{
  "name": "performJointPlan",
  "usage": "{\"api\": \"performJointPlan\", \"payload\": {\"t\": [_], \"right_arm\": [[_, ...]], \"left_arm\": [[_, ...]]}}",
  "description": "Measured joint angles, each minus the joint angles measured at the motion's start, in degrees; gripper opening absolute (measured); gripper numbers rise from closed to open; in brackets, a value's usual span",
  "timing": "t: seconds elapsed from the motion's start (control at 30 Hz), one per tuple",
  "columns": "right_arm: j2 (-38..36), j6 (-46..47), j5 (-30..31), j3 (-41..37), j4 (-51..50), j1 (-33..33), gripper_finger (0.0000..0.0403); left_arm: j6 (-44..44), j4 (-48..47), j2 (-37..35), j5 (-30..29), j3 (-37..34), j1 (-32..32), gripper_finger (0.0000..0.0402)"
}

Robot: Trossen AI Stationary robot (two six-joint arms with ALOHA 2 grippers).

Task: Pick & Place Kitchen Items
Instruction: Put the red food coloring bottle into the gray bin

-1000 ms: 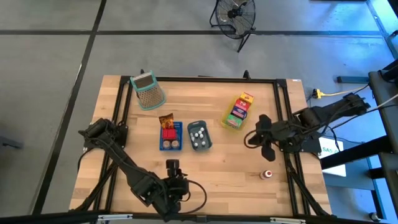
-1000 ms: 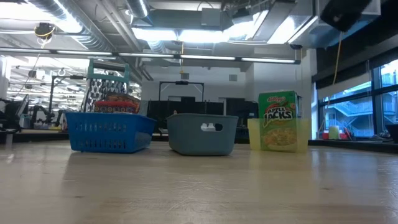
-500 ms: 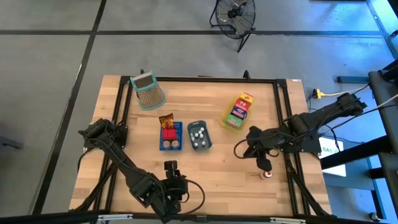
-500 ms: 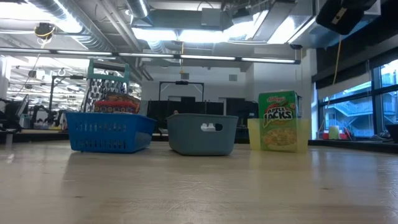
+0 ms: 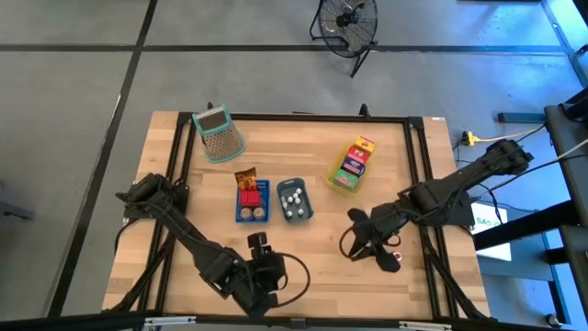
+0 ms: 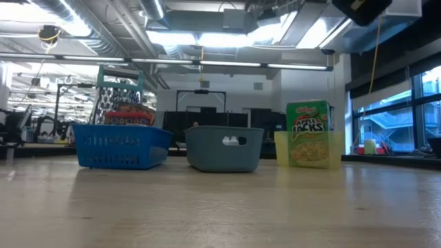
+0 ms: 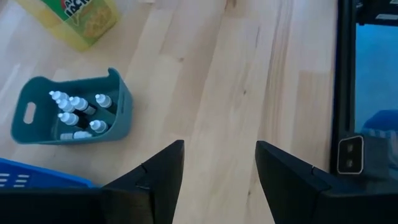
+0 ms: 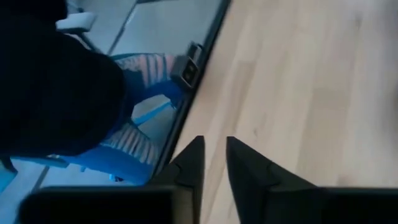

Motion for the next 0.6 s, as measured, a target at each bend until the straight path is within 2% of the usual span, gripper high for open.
{"api": "performJointPlan", "payload": {"t": [0.17, 0.33, 0.43, 0.6], "right_arm": [[1.6, -5.1, 2.9, 0.0, 5.6, 2.1, 0.0128], [1.8, -13.0, 12.8, 0.2, 9.4, 4.5, 0.0192], [1.7, -15.1, 19.9, 4.4, 3.2, 5.9, 0.0220], [2.4, -14.1, 32.1, 15.9, -14.9, 9.8, 0.0237]], "left_arm": [[0.0, 0.7, 0.0, 1.9, 0.0, 0.9, 0.0194], [0.0, 0.9, 0.0, 2.0, 0.0, 0.7, 0.0194], [0.2, 0.9, 0.0, 2.0, 0.0, 0.2, 0.0194], [1.4, 0.9, 0.0, 1.9, 0.0, -0.7, 0.0194]]}}
